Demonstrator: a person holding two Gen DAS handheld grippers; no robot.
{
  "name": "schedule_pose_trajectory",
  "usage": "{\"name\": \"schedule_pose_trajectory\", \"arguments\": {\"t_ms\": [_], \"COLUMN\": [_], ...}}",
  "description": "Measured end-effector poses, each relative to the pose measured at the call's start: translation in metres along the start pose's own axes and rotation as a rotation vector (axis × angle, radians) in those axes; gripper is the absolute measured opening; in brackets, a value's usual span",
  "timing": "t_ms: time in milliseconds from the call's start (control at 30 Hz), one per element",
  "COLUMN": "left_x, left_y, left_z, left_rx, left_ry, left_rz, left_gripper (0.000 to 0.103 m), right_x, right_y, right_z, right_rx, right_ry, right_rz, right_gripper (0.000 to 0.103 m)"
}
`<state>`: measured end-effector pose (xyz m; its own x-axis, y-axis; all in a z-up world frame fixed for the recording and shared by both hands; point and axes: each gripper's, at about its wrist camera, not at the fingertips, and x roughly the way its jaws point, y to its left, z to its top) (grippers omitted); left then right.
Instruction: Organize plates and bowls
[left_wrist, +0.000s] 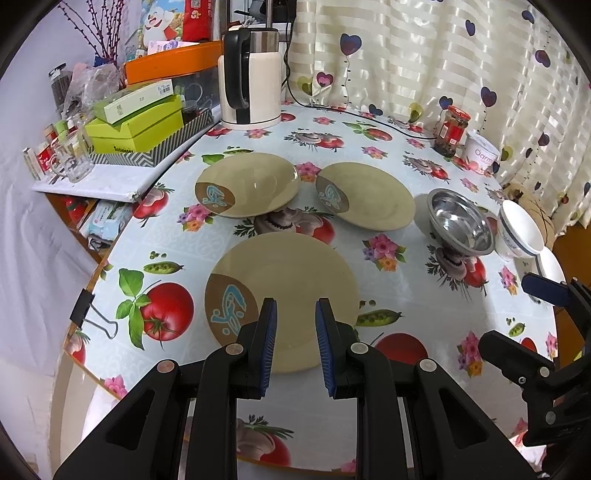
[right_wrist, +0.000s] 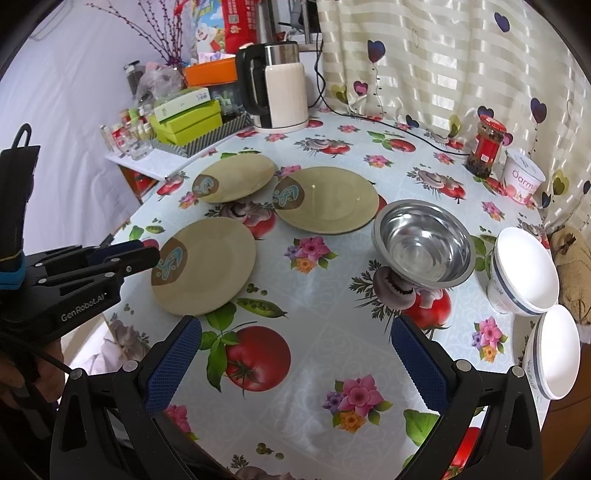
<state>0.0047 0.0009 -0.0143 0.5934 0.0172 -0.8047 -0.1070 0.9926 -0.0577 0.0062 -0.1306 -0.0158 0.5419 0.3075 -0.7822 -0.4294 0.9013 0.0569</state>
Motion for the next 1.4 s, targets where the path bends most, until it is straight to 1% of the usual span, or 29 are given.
{"name": "schedule_pose_trajectory", "arguments": {"t_ms": [500, 700, 767, 867, 1100, 1400], "left_x": [0.002, 0.003, 0.003, 0.002, 0.003, 0.003], "left_y": [-0.001, 0.000, 0.000, 0.000, -0.002, -0.003], "left_z": [-0.001, 0.000, 0.000, 0.000, 0.001, 0.002], "left_rx": [-0.002, 0.000, -0.001, -0.001, 0.001, 0.001], "left_ry": [0.006, 0.005, 0.005, 0.004, 0.007, 0.007], "left_rz": [0.001, -0.003, 0.000, -0.001, -0.012, -0.014], "left_gripper": [0.022, 0.022, 0.022, 0.022, 0.022, 0.022], "right_x": [-0.001, 0.000, 0.000, 0.000, -0.002, -0.001], "right_y": [0.000, -0.008, 0.004, 0.009, 0.009, 0.007], "right_z": [0.002, 0.000, 0.002, 0.004, 0.005, 0.006], "right_rx": [0.003, 0.001, -0.003, -0.006, -0.010, -0.012], "right_ry": [0.000, 0.001, 0.000, -0.006, -0.026, -0.006], "right_rz": [0.005, 0.008, 0.010, 0.012, 0.018, 0.031], "right_gripper": [0.103, 0.103, 0.103, 0.103, 0.103, 0.103]}}
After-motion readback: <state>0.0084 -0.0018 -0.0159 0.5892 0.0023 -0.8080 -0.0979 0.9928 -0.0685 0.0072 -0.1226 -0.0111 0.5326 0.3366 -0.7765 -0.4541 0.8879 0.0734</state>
